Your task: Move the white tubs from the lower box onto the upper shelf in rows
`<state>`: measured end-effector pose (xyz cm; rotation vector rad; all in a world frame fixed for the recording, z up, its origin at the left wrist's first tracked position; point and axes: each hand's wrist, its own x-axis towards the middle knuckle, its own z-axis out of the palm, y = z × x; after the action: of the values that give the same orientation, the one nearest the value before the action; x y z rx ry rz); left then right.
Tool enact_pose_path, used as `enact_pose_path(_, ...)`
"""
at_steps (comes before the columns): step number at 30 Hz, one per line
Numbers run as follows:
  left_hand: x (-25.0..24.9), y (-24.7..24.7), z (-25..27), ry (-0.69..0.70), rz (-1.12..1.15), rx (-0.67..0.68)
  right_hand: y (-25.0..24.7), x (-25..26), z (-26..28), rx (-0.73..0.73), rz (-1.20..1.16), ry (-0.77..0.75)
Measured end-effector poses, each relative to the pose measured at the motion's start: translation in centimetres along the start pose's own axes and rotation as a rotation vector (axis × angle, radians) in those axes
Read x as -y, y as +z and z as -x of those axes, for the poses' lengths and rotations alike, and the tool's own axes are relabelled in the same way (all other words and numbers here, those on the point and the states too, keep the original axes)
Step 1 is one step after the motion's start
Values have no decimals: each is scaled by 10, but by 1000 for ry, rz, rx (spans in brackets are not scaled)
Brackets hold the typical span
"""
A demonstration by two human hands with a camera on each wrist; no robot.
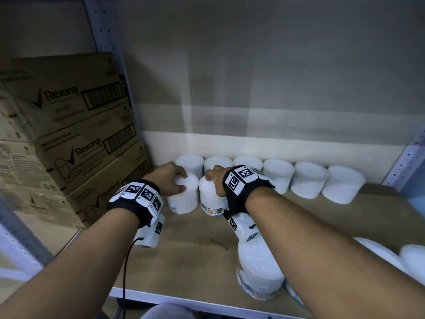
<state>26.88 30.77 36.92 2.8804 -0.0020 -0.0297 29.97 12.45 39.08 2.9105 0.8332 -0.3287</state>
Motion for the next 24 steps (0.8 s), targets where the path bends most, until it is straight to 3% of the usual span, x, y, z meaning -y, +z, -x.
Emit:
enact_pose_path(9, -6, 8, -3, -127, -53, -54, 2, -3, 1, -11, -27, -3)
enact_pose_path(12, -3, -3, -3, -67, 34, -51, 2, -4, 1, -42, -27, -14)
enact_pose_path(18, 9, -10, 4, 37, 7, 97, 5, -4, -5, 34, 32, -11)
enact_pose_path(24, 8, -4, 3, 17, -23, 36, 5, -3, -6, 79, 61, 7)
